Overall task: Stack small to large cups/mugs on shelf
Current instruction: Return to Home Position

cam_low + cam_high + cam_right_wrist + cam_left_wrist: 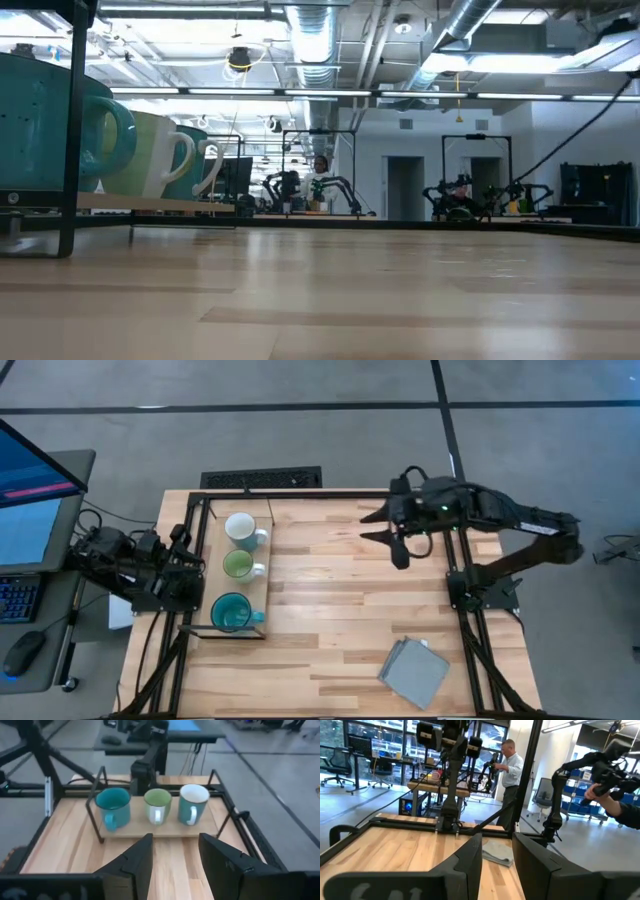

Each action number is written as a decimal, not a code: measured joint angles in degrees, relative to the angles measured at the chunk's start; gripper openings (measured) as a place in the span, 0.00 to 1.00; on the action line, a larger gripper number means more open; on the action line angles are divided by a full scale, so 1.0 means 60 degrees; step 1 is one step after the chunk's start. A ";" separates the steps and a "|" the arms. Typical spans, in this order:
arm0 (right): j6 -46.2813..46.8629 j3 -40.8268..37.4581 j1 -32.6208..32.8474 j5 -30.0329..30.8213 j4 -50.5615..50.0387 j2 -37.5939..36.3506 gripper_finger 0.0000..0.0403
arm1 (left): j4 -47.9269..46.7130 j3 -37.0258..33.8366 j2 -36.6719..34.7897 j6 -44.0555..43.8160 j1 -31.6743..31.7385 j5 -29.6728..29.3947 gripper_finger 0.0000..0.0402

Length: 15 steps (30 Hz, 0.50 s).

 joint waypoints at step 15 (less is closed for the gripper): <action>0.1222 -0.7562 -0.0355 -0.0753 0.5169 -0.5077 0.45 | -0.0592 -0.0038 0.0000 0.0174 -0.0001 -0.2410 0.24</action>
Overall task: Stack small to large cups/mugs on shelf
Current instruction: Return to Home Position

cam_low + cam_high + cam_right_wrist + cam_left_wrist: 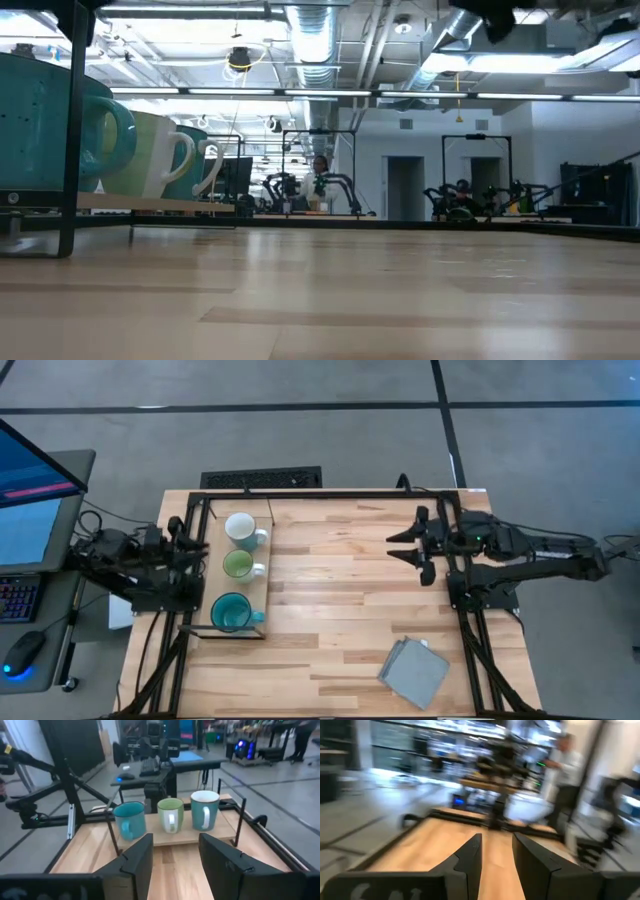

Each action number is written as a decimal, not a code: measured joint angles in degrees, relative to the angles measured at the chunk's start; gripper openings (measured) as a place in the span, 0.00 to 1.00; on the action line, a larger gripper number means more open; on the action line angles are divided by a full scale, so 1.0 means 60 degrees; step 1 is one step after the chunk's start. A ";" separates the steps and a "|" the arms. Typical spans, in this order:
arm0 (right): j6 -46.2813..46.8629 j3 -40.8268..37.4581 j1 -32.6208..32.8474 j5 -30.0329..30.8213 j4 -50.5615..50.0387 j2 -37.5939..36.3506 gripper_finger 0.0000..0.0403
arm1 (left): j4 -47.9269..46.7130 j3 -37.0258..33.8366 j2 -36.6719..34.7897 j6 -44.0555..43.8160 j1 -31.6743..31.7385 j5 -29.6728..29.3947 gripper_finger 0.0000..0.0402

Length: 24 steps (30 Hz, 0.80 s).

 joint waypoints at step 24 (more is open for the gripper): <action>0.0360 -0.4154 -0.1925 -0.0013 0.2325 -0.4001 0.45 | 0.5004 -0.3073 0.0004 0.1000 0.0607 -0.2355 0.24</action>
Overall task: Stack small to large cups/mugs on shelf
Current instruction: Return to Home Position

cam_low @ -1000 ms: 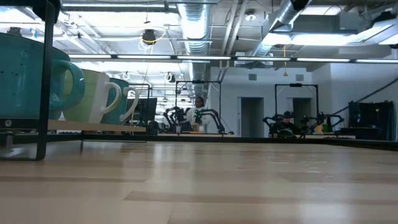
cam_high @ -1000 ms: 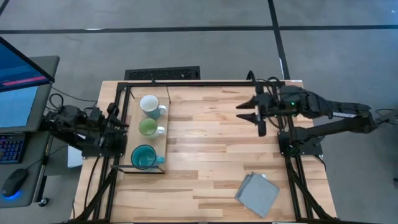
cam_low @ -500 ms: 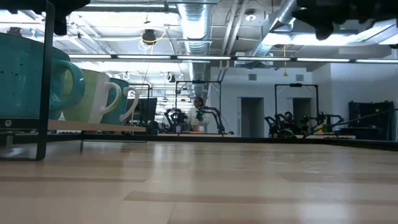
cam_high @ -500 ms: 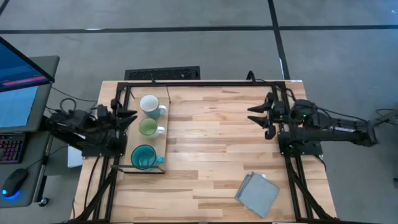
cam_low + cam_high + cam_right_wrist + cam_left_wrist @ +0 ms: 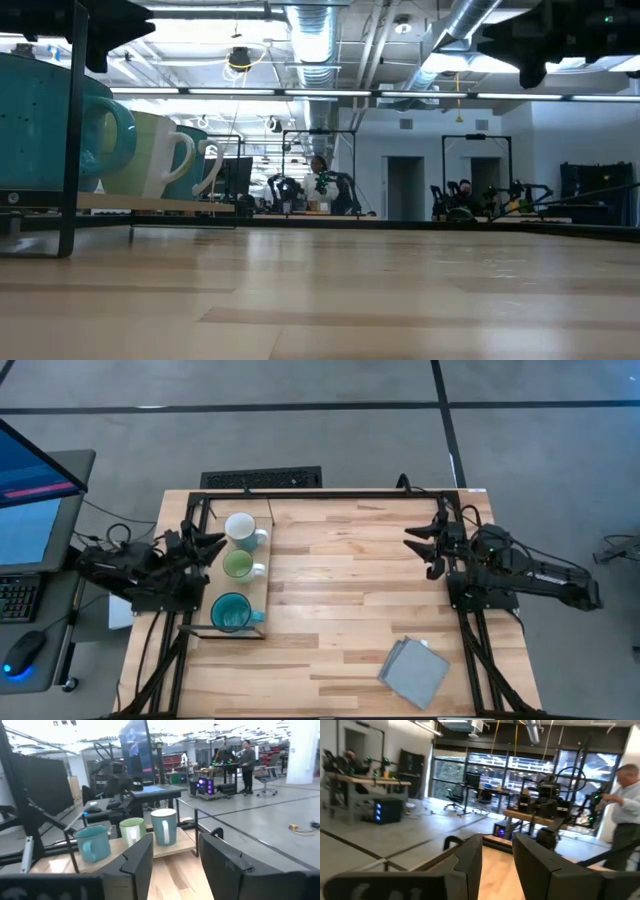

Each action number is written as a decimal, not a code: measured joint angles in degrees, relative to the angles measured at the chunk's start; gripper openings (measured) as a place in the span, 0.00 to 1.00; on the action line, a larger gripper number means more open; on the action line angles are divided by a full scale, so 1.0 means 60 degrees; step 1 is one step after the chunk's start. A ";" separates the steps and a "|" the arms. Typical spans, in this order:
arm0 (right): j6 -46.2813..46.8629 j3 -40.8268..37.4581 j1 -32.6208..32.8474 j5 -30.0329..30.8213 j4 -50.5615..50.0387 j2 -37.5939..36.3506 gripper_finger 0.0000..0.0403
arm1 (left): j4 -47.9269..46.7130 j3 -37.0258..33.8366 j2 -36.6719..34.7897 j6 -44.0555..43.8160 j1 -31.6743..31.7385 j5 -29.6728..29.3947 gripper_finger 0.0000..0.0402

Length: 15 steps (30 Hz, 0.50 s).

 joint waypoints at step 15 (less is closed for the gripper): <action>0.0501 -0.1174 -0.0603 -0.0250 0.1767 -0.0012 0.45 | 0.0456 -0.1244 0.0000 -0.0124 0.2281 0.1493 0.24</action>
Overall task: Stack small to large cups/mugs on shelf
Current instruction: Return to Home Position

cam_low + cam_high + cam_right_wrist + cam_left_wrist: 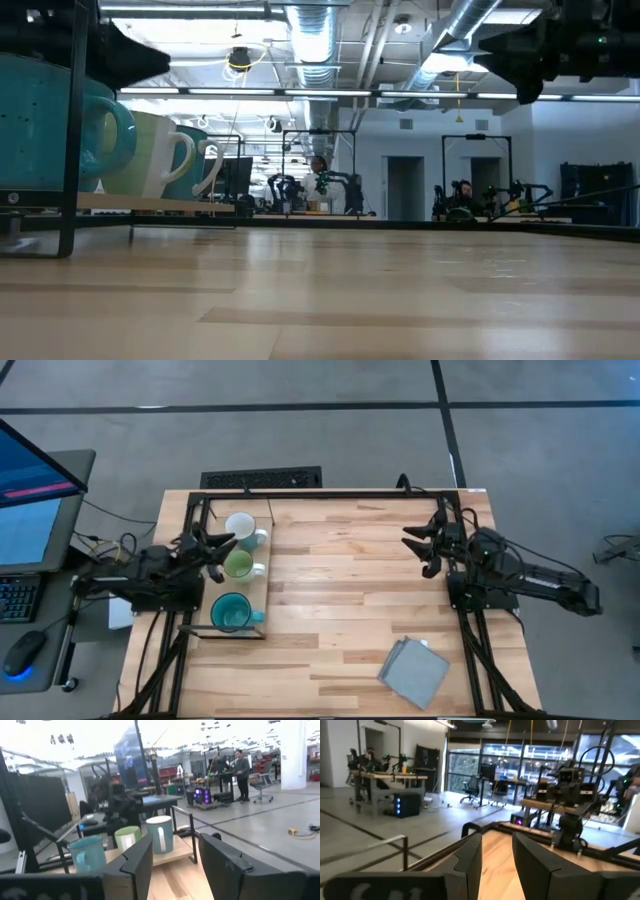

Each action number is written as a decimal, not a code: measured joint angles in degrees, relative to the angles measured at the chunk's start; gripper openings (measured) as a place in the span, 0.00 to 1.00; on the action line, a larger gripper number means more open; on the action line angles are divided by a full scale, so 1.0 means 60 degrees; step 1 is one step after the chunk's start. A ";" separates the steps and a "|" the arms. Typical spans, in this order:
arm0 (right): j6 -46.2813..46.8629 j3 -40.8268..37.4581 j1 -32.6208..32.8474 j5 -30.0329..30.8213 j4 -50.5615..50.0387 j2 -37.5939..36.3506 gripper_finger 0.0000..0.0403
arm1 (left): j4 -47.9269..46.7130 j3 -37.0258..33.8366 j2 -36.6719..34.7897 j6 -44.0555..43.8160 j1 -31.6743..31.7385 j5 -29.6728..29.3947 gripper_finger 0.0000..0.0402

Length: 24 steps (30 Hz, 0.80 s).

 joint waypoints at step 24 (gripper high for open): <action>0.0024 -0.1602 0.0000 -0.0208 0.2557 -0.0138 0.45 | 0.1474 -0.1290 -0.0004 0.0288 0.1209 0.0689 0.24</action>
